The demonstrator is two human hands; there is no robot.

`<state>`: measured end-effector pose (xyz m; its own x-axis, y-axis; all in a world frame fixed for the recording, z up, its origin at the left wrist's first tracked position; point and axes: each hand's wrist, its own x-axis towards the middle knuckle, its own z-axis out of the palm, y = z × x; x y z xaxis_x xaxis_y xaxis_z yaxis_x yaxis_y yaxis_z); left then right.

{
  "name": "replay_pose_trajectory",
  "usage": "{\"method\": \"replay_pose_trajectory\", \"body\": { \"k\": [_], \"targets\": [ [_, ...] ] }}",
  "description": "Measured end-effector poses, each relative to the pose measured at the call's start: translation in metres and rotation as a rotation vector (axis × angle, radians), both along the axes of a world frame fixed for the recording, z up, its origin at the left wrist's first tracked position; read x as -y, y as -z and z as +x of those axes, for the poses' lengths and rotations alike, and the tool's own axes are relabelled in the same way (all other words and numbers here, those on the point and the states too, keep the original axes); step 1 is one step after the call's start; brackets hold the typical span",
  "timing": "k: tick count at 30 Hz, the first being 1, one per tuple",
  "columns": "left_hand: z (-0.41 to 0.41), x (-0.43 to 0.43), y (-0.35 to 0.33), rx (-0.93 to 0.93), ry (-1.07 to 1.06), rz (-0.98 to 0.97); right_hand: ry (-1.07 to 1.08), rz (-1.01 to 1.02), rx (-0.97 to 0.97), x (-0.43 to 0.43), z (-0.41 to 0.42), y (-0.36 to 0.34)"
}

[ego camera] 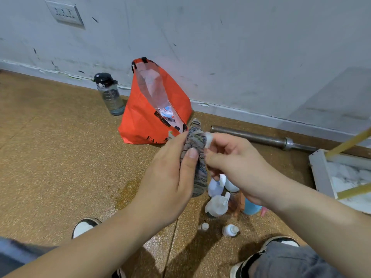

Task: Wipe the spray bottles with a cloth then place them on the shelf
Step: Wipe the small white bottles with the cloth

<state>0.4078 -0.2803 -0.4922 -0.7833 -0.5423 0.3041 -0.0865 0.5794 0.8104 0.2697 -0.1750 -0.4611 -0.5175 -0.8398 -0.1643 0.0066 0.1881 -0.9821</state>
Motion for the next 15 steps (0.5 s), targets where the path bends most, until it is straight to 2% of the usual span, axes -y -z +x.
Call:
{"method": "replay_pose_trajectory", "body": {
  "k": [2, 5, 8, 11, 15],
  "targets": [
    [-0.001, 0.002, 0.001, -0.009, -0.008, 0.138, -0.063, -0.077, -0.139, -0.001, 0.005, -0.003],
    [-0.007, 0.012, 0.005, 0.127, -0.078, 0.638, -0.128, -0.115, -0.309, -0.002, 0.009, -0.007],
    [-0.010, 0.016, 0.012, 0.339, -0.070, 0.991, -0.115, -0.081, -0.286, -0.002, 0.007, -0.005],
    [-0.006, 0.008, 0.011, 0.333, -0.044, 1.242, 0.004, -0.041, -0.143, 0.001, -0.004, -0.005],
    [-0.003, -0.004, 0.008, 0.299, -0.028, 1.414, 0.194, -0.031, -0.185, 0.002, -0.014, 0.001]
  ]
}}
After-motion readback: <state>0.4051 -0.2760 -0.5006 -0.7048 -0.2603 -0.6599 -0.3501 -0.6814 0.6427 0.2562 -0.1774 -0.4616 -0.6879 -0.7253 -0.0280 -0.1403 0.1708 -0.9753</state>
